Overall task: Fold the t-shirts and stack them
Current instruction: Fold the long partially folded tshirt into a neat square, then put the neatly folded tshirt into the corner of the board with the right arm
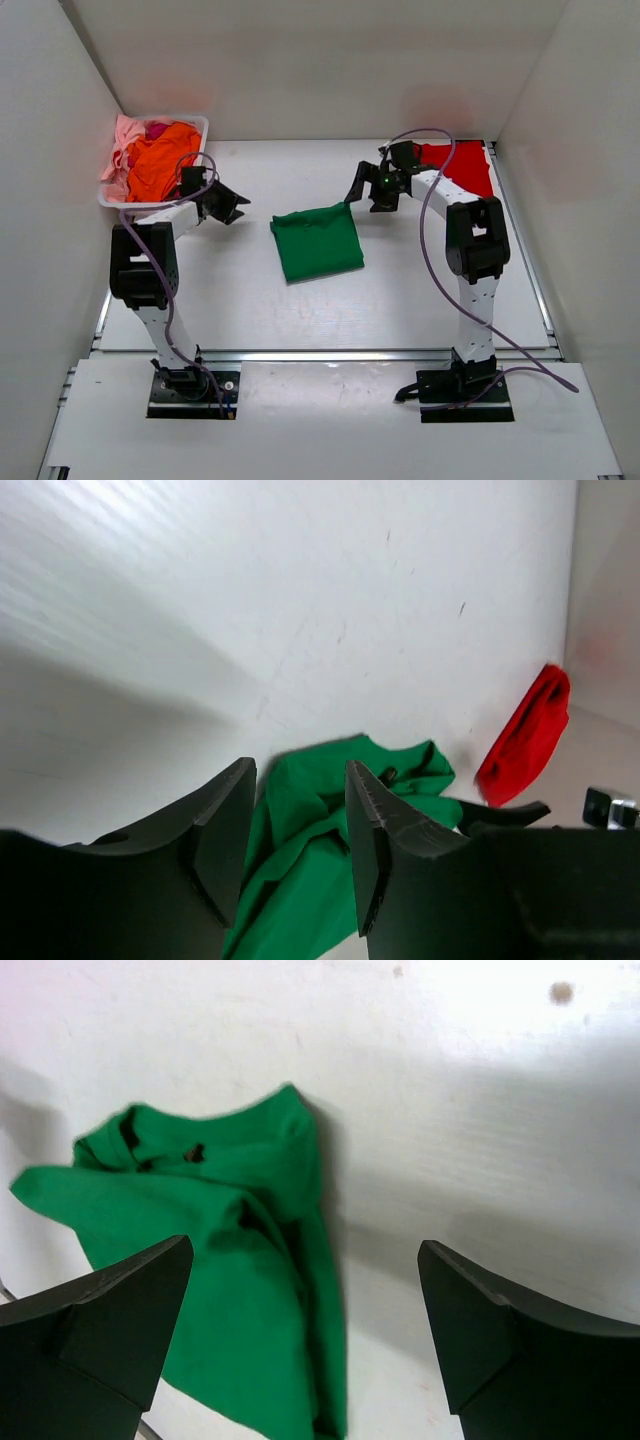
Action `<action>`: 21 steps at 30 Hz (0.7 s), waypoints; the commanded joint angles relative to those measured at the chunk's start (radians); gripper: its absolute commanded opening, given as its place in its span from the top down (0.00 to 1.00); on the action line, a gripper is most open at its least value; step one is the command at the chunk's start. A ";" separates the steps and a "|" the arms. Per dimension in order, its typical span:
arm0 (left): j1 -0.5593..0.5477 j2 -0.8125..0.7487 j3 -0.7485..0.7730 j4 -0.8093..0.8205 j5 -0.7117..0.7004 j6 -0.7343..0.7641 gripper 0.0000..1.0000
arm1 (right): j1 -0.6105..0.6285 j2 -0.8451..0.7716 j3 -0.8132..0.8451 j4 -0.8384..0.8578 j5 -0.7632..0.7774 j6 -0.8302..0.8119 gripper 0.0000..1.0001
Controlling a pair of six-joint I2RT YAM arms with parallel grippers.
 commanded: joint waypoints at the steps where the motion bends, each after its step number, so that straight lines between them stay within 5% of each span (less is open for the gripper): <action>1: -0.006 -0.097 0.066 0.018 0.001 0.073 0.48 | 0.001 -0.087 -0.062 0.033 -0.037 -0.063 0.06; 10: -0.233 -0.062 -0.052 0.295 0.110 -0.097 0.50 | 0.021 -0.150 -0.229 0.105 -0.104 -0.056 0.07; 21: -0.223 0.180 -0.028 0.248 0.078 -0.105 0.44 | 0.052 -0.132 -0.326 0.163 -0.189 -0.028 0.07</action>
